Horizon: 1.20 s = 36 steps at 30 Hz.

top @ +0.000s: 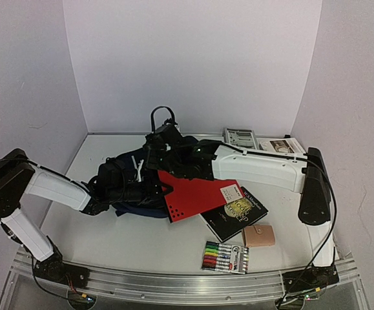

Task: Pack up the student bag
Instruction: Pick up the files from the center of the board.

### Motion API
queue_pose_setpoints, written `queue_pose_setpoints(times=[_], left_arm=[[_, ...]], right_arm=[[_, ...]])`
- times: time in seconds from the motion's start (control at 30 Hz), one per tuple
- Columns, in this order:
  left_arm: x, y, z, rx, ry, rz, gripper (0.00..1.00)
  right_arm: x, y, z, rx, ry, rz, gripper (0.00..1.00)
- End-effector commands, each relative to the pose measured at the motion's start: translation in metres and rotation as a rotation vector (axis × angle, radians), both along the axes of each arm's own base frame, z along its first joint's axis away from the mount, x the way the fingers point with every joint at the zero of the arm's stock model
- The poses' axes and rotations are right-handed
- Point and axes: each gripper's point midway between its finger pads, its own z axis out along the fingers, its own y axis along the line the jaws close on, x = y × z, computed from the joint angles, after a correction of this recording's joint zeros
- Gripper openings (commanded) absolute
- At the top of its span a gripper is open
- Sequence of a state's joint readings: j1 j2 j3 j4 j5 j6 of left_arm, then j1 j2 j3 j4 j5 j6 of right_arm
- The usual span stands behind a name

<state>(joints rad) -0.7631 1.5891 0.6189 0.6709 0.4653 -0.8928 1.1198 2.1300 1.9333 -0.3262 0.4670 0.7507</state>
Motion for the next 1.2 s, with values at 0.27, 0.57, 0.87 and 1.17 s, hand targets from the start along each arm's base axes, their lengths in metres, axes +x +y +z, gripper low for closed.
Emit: queue_pose_setpoints(times=[0.27,0.57,0.87,1.17], left_arm=[[0.009,0.002,0.064,0.005,-0.125,0.033,0.0],[0.026,0.018,0.151,0.079,-0.194,0.114,0.0],[0.071,0.109,0.185,0.193,-0.166,0.346,0.0],[0.083,0.22,0.199,0.226,-0.172,0.643,0.0]], right_arm=[[-0.002,-0.066,0.083,0.08,-0.153,-0.151,0.6],[-0.031,-0.12,0.122,0.052,-0.228,-0.094,0.98],[-0.059,-0.136,0.118,0.113,-0.236,0.032,0.98],[-0.08,-0.053,0.06,0.023,-0.191,0.25,0.96]])
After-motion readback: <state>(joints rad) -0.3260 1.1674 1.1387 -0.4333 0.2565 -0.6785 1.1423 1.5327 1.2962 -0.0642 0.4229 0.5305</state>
